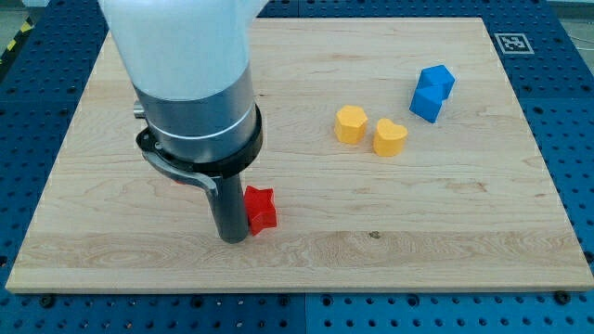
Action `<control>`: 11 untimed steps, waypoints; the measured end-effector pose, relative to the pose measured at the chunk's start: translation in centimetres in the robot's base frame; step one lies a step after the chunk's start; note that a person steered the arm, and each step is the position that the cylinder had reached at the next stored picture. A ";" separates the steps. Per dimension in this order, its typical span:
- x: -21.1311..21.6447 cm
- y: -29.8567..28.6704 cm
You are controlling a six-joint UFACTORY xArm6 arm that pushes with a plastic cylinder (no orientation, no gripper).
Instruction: Move the red star into the red circle
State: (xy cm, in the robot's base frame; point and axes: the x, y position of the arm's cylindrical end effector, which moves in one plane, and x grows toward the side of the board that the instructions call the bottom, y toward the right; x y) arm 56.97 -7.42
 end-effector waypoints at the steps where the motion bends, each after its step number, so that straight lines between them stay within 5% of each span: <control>1: 1.2 1.7; 4: -0.8 8.6; 11: -2.4 -2.3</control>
